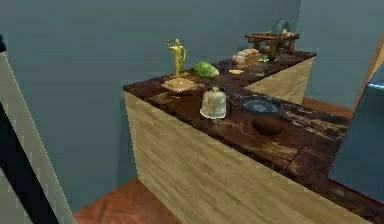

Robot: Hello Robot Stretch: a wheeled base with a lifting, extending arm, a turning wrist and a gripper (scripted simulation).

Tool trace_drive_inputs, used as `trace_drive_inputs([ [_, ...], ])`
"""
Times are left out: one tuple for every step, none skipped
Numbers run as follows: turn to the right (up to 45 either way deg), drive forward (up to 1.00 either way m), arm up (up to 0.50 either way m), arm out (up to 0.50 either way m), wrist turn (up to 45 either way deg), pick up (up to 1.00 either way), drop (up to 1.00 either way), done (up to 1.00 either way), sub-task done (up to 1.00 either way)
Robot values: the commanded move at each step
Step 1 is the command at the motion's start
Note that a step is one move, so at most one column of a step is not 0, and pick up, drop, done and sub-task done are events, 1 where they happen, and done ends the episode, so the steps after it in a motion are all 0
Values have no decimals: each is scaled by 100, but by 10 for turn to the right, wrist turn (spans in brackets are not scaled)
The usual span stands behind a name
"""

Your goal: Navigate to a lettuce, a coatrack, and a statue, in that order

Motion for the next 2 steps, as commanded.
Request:
trace_drive_inputs([
  [0, 30, 0, 0, 0, 0, 0, 0, 0],
  [0, 0, 0, 0, 0, 0, 0, 100, 0],
])
